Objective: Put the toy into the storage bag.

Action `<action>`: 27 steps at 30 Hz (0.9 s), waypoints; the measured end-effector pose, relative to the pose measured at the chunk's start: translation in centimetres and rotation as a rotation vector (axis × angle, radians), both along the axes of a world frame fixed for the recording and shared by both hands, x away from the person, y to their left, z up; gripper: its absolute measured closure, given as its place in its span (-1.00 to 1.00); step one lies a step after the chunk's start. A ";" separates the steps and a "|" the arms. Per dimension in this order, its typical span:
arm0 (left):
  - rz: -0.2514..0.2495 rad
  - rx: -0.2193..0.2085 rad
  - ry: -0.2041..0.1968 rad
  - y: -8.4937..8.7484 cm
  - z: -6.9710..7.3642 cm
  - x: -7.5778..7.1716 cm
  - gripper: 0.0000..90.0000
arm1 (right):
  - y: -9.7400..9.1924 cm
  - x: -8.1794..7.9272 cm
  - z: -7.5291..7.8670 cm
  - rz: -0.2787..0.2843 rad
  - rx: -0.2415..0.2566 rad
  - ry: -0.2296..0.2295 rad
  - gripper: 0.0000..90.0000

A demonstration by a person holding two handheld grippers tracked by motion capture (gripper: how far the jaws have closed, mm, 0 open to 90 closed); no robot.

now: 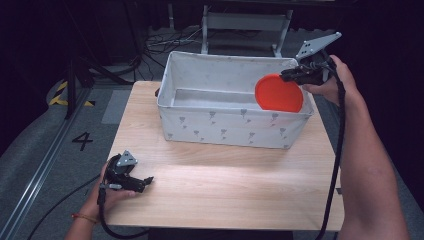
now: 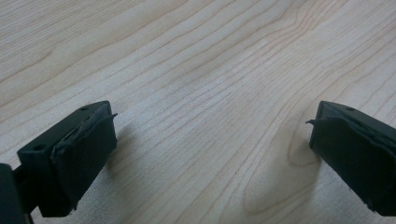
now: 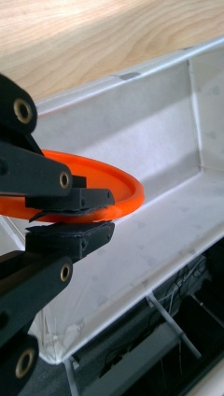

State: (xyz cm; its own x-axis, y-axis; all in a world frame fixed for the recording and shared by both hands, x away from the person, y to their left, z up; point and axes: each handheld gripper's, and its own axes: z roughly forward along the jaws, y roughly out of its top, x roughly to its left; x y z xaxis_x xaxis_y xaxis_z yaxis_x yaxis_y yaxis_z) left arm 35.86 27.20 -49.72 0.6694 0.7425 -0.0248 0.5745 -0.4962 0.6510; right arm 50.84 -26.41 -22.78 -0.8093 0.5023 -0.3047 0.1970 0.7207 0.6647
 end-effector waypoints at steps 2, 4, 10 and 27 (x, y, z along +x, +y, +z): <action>0.000 0.001 -0.001 0.0 0.0 0.0 -0.98 | 0.0 -0.1 -0.8 0.016 -0.015 0.017 0.84; 0.000 0.000 0.000 0.0 0.0 0.0 -0.98 | 0.0 -0.1 -1.1 0.029 -0.022 0.024 0.84; 0.000 0.003 -0.004 0.0 0.0 0.0 -0.98 | 0.2 -0.5 -2.7 0.077 -0.072 0.058 0.84; 0.004 0.003 -0.003 0.0 0.0 0.0 -0.97 | 1.0 0.0 -6.5 0.142 -0.239 0.206 0.84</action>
State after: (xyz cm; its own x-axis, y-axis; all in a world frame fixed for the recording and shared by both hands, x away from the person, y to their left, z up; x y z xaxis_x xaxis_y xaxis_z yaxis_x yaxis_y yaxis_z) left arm 35.81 27.20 -49.71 0.6664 0.7453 -0.0201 0.5744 -0.4961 0.6511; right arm 50.87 -25.41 -29.24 -0.9226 0.3144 -0.2234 0.1961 0.8812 0.4302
